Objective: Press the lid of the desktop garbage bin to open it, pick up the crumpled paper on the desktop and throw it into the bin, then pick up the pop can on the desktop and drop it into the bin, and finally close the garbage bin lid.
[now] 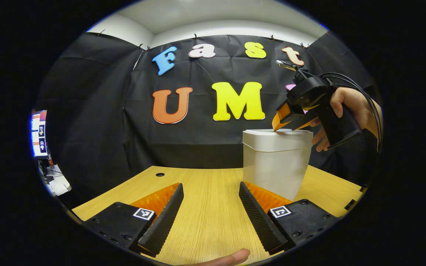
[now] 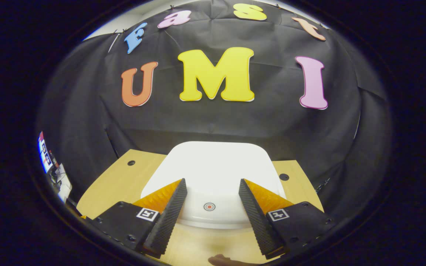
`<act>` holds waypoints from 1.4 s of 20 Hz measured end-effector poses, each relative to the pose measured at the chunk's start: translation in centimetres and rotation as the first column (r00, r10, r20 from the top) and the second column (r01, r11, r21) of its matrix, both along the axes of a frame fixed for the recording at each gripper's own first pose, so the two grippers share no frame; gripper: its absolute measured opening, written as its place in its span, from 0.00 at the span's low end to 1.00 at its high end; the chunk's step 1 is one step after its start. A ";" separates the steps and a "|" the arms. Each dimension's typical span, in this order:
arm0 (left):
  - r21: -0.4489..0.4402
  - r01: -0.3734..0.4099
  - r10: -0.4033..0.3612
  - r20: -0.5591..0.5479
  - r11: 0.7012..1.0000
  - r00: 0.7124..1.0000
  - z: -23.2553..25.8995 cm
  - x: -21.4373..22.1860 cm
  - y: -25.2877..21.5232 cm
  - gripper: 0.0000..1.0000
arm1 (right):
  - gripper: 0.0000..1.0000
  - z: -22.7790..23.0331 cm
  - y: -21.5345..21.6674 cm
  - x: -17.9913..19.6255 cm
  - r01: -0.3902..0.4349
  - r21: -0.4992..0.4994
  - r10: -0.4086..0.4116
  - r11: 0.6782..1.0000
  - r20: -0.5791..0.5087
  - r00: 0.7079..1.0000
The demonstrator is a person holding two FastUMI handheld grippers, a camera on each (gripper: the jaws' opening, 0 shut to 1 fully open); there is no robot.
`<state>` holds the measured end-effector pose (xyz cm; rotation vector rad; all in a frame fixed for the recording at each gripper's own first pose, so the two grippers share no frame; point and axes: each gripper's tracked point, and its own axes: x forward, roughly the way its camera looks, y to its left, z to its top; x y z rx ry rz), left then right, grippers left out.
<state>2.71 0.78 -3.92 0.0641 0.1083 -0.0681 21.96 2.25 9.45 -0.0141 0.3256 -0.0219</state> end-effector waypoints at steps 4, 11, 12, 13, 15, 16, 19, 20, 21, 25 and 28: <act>0.005 0.003 -0.003 0.009 1.000 1.000 0.4 -0.2 -0.5 0.98 | 0.92 0.7 0.1 0.0 0.010 -0.004 -0.010 1.000 0.096 0.995; 0.013 -0.010 0.010 0.043 1.000 0.999 1.2 -0.3 -0.2 0.97 | 0.95 0.8 -0.1 -1.8 0.017 -0.112 0.021 0.994 0.325 0.946; 0.010 -0.010 0.009 0.040 1.000 0.999 1.1 -0.3 -0.2 0.97 | 0.95 0.8 -0.2 -2.4 0.037 -0.132 0.013 0.991 0.354 0.935; 0.007 -0.010 0.010 0.036 1.000 0.999 0.9 -0.2 -0.2 0.97 | 0.95 0.8 -0.2 -3.1 0.056 -0.154 0.008 0.986 0.388 0.922; -0.001 -0.016 0.016 0.027 1.000 0.999 0.7 0.0 0.0 0.97 | 0.95 0.7 0.3 -4.7 0.077 -0.192 0.014 0.978 0.433 0.901; -0.001 -0.020 0.020 0.024 1.000 1.000 0.5 0.1 0.2 0.97 | 0.94 0.4 0.8 -5.6 0.070 -0.192 0.022 0.979 0.442 0.897; 0.002 -0.026 0.025 0.030 1.000 0.999 0.5 0.2 0.3 0.97 | 0.95 -2.0 0.9 -9.1 0.042 -0.169 0.035 0.985 0.424 0.905; -0.006 -0.024 0.025 0.035 1.000 0.999 0.5 0.3 0.3 0.97 | 0.95 -2.4 0.9 -10.3 0.035 -0.146 0.033 0.989 0.436 0.899; -0.015 -0.020 0.020 0.037 1.000 0.999 0.6 0.3 0.0 0.97 | 0.95 -2.9 0.7 -11.4 0.029 -0.123 0.030 0.992 0.447 0.894; -0.021 -0.005 0.005 0.039 1.000 0.999 0.8 0.0 -0.5 0.97 | 0.95 -6.5 -2.0 -15.6 0.046 -0.077 -0.007 0.996 0.440 0.898; -0.017 -0.001 0.002 0.051 1.000 0.999 1.0 -0.2 -0.7 0.97 | 0.95 -8.8 -4.9 -17.6 0.061 -0.035 -0.041 0.997 0.424 0.905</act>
